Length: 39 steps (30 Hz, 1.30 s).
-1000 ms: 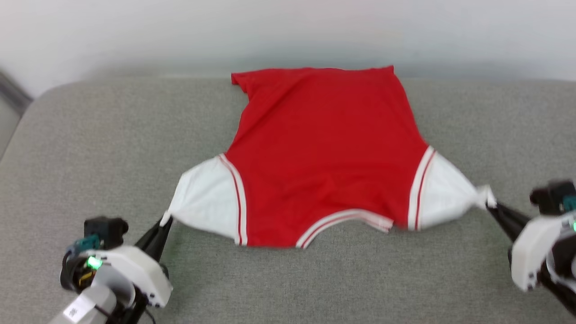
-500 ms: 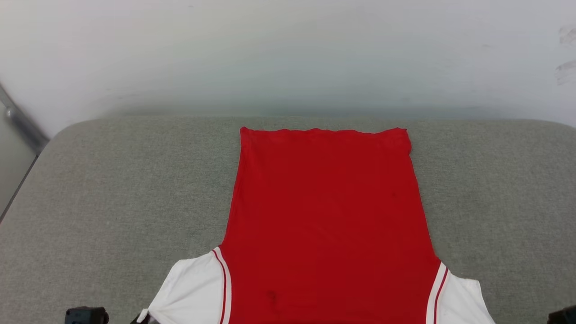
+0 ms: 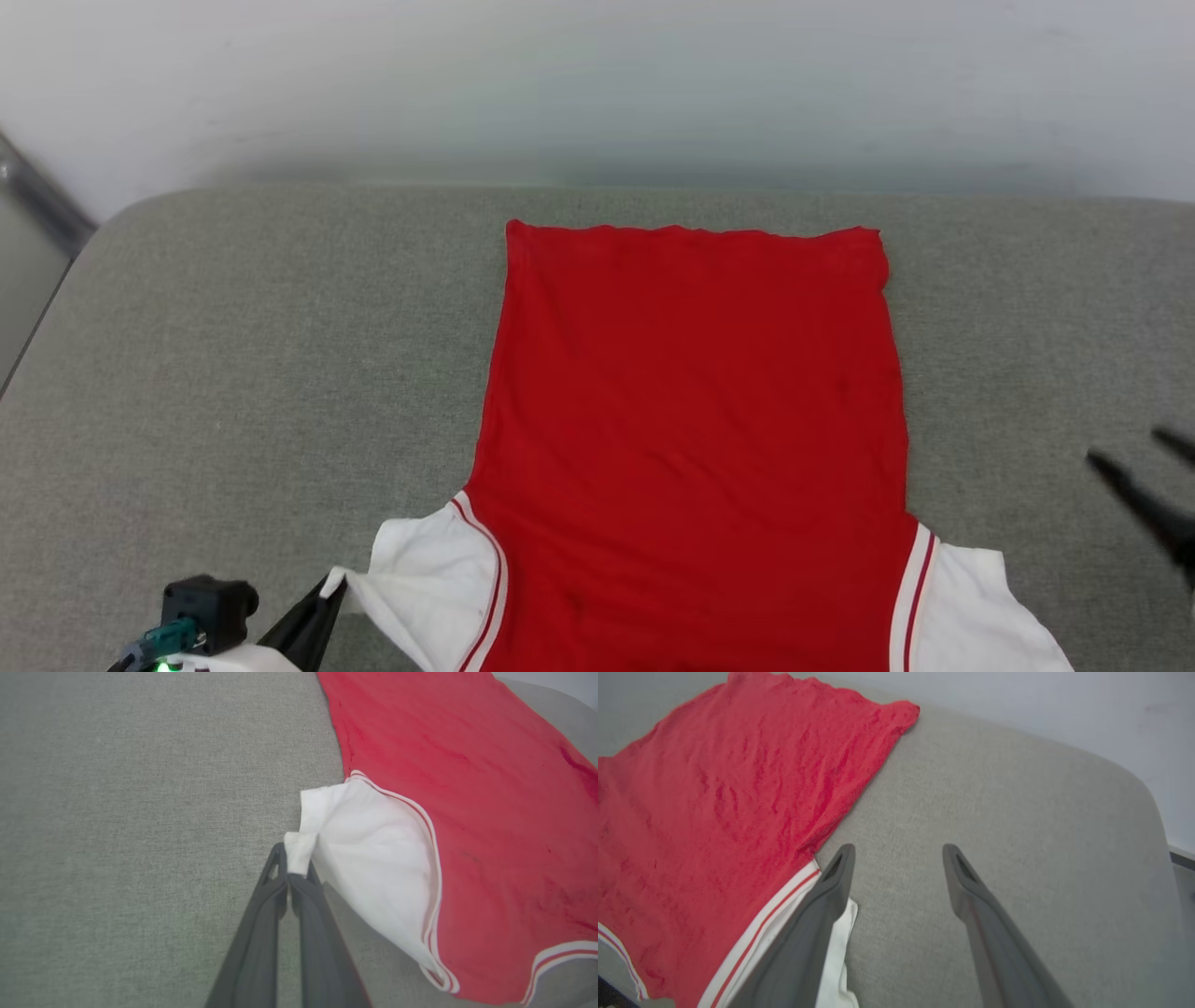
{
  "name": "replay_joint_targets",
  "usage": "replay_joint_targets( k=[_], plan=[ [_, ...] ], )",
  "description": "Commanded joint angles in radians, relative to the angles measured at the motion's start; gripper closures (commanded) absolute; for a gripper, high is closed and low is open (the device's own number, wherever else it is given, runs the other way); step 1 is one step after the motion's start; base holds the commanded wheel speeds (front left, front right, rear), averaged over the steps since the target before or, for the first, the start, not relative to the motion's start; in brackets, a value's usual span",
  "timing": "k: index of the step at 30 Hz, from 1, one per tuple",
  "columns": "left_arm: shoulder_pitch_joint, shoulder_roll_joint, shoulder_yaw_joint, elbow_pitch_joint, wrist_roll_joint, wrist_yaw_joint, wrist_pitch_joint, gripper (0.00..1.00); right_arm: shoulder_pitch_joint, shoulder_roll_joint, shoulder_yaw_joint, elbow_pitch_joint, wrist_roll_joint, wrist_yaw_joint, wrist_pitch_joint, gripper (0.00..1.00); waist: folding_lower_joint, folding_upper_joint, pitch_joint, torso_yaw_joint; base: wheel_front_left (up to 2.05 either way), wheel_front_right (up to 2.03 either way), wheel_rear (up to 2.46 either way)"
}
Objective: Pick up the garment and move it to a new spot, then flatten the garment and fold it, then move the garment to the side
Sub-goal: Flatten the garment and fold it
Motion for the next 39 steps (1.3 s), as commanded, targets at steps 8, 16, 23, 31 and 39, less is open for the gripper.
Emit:
replay_joint_targets(
  k=[8, 16, 23, 31, 39],
  plan=[
    [-0.133, -0.019, -0.008, -0.077, 0.080, 0.003, 0.003, 1.00, -0.457, -0.008, -0.126, -0.061, -0.080, 0.000, 0.155, 0.00, 0.0000, 0.0000, 0.163, 0.090, 0.00, 0.00, 0.00],
    [-0.264, -0.085, -0.032, -0.119, 0.161, -0.013, -0.015, 1.00, -0.968, 0.060, 0.077, 0.214, -0.117, 0.000, 0.629, 0.00, 0.0000, 0.0000, 0.352, 0.182, 0.00, 0.00, 0.00],
    [-0.320, -0.128, -0.048, -0.131, 0.202, -0.021, -0.030, 1.00, -1.144, 0.131, 0.115, 0.398, -0.186, 0.000, 0.882, 0.00, 0.0000, 0.0000, 0.444, 0.233, 0.00, 0.00, 0.00],
    [-0.364, -0.158, -0.051, -0.143, 0.232, -0.020, -0.044, 1.00, -1.146, 0.176, 0.096, 0.500, -0.265, 0.000, 0.932, 0.00, 0.0000, 0.0000, 0.525, 0.263, 0.00, 0.00, 0.00],
    [-0.382, -0.172, -0.059, -0.137, 0.245, -0.028, -0.049, 1.00, -1.052, 0.196, 0.115, 0.544, -0.254, 0.000, 0.931, 0.09, 0.0000, 0.0000, 0.548, 0.264, 0.00, 0.00, 0.00]
  ],
)
